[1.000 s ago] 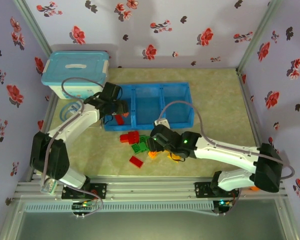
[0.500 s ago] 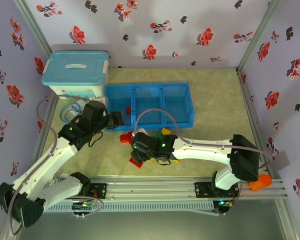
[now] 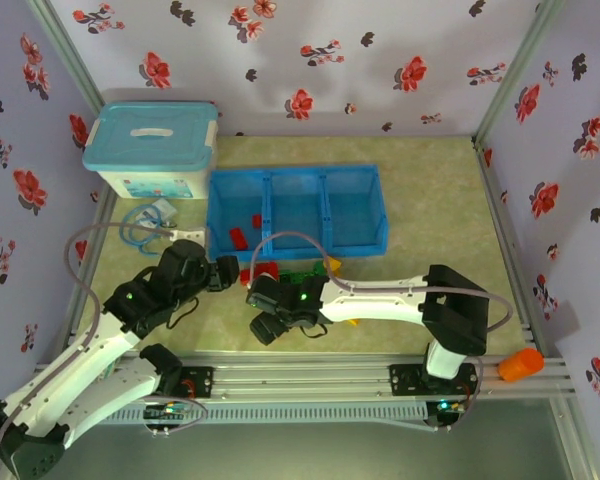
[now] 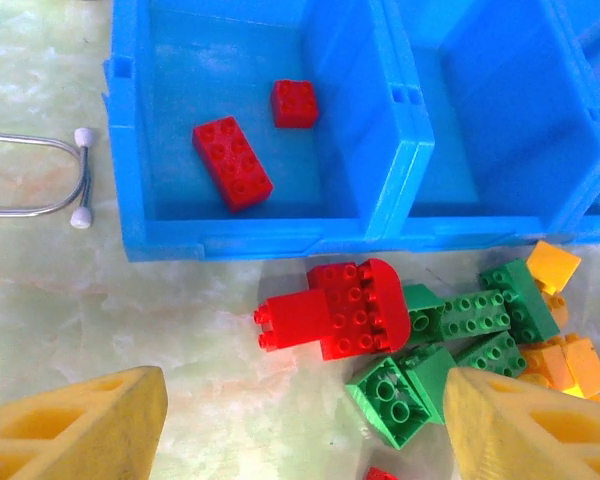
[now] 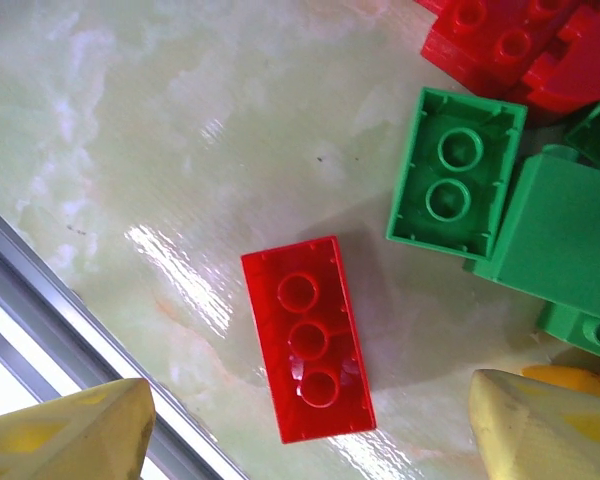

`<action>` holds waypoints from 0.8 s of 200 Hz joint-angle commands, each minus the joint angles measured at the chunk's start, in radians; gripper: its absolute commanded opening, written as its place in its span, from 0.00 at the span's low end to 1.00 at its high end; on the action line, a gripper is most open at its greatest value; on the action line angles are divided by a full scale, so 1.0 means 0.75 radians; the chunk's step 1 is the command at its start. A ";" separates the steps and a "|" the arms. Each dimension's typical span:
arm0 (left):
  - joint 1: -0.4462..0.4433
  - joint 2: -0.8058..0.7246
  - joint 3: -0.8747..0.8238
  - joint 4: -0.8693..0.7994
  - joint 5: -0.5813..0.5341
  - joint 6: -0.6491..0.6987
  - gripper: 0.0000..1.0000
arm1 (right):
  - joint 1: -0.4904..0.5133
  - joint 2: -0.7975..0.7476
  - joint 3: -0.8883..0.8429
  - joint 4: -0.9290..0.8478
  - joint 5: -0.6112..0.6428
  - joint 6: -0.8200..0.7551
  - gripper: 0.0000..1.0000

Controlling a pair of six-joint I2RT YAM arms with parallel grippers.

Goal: Sort the legos into containers by color
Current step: Pick up the lego from the bottom-center of the table.

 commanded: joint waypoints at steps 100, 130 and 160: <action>-0.122 -0.072 -0.117 -0.063 -0.085 -0.077 0.73 | 0.013 0.082 0.089 -0.104 0.030 -0.036 0.82; -0.120 -0.099 -0.132 -0.121 -0.139 -0.130 0.73 | 0.020 0.121 0.097 -0.123 0.047 -0.035 0.80; -0.048 -0.066 -0.133 -0.216 -0.171 -0.222 0.74 | 0.026 0.154 0.090 -0.098 0.058 -0.024 0.78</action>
